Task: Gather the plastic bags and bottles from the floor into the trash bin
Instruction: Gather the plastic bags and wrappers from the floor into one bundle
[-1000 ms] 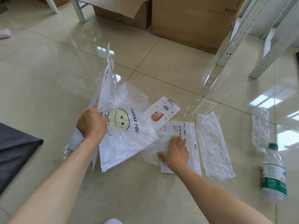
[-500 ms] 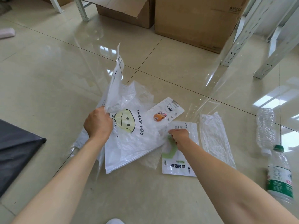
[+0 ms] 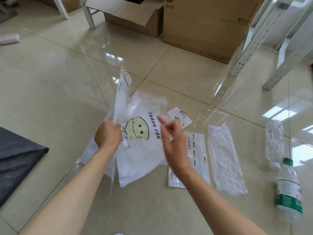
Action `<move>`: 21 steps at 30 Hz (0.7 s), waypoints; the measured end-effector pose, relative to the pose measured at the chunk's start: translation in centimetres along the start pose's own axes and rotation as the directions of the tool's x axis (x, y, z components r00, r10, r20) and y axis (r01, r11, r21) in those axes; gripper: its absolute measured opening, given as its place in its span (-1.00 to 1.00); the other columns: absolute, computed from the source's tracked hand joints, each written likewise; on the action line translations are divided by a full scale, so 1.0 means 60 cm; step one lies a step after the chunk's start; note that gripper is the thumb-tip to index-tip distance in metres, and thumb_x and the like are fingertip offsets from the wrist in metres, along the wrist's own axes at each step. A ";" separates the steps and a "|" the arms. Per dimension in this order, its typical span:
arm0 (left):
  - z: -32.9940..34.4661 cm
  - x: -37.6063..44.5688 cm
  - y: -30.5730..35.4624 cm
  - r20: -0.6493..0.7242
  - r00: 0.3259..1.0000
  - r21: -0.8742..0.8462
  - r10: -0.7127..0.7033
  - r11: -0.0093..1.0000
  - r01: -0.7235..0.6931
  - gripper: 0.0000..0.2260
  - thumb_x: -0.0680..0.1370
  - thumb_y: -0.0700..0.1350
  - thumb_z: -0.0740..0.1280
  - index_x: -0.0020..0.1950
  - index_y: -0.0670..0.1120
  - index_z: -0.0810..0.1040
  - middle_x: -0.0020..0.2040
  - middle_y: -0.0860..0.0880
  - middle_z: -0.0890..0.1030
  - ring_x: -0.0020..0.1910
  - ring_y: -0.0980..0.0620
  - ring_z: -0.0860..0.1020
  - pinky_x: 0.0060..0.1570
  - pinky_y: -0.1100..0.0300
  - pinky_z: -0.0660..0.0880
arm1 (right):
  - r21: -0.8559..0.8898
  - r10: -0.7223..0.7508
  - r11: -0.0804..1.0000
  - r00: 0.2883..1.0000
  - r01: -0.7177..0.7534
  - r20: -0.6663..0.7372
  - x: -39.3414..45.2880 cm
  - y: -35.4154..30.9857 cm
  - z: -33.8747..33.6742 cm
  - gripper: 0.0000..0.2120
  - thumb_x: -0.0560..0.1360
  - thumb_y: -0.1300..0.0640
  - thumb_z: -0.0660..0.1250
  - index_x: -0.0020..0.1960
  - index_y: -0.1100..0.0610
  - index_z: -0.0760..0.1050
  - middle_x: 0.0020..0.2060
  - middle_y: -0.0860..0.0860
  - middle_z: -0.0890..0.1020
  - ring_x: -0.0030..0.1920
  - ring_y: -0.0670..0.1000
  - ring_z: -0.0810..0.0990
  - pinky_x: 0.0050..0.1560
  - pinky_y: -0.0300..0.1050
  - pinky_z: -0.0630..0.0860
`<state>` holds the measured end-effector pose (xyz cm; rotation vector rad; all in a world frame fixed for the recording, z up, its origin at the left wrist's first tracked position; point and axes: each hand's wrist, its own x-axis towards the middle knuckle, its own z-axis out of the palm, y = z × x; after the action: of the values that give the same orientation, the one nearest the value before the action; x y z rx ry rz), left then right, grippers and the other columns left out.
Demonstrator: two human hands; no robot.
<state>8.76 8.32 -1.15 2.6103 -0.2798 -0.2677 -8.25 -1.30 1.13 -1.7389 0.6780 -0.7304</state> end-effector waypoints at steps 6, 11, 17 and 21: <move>-0.002 0.004 0.007 0.471 0.876 -0.548 -0.105 0.743 0.384 -0.74 0.58 0.04 0.25 0.08 -0.14 0.54 -0.08 -0.14 0.58 -0.14 -0.10 0.57 -0.09 0.14 0.49 | -0.022 -0.025 0.999 0.949 0.033 0.313 -0.039 0.029 0.087 -0.88 0.64 0.17 0.16 -0.06 0.18 0.32 0.19 -0.01 0.64 0.25 -0.14 0.55 0.23 -0.20 0.47; -0.014 0.011 -0.012 0.624 0.780 -0.480 -0.045 0.766 0.428 -0.54 0.39 0.21 0.46 0.08 -0.12 0.60 -0.09 -0.10 0.70 -0.21 -0.08 0.64 -0.21 0.14 0.55 | -0.048 -0.037 0.997 0.901 0.064 0.432 -0.036 0.047 0.107 -0.93 0.62 0.20 0.16 -0.04 0.16 0.32 0.08 0.04 0.67 0.16 -0.04 0.61 0.18 -0.05 0.52; -0.008 0.002 -0.018 0.526 0.849 -0.385 -0.049 0.876 0.290 -0.84 0.39 -0.27 0.52 -0.21 -0.19 0.54 -0.24 -0.13 0.60 -0.23 -0.09 0.57 -0.19 0.16 0.49 | -0.095 -0.104 0.977 0.822 0.189 0.560 -0.047 0.057 0.114 -0.87 0.61 0.17 0.15 0.10 0.23 0.35 0.02 0.04 0.66 0.06 0.14 0.64 0.04 0.13 0.54; -0.015 0.020 -0.026 0.291 0.956 -0.214 -0.040 0.971 0.106 -0.93 0.41 -0.27 0.47 -0.23 -0.26 0.61 -0.18 -0.28 0.67 -0.23 -0.12 0.62 -0.19 0.07 0.52 | -0.216 -0.066 0.964 0.924 0.156 0.376 -0.034 0.071 0.097 -0.85 0.61 0.04 0.20 0.03 0.10 0.45 -0.05 -0.01 0.65 -0.05 0.03 0.63 -0.03 -0.04 0.53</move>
<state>10.38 9.76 -1.34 2.3543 -0.2343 -0.6656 -5.54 2.68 -4.63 -2.0833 0.4239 -0.3897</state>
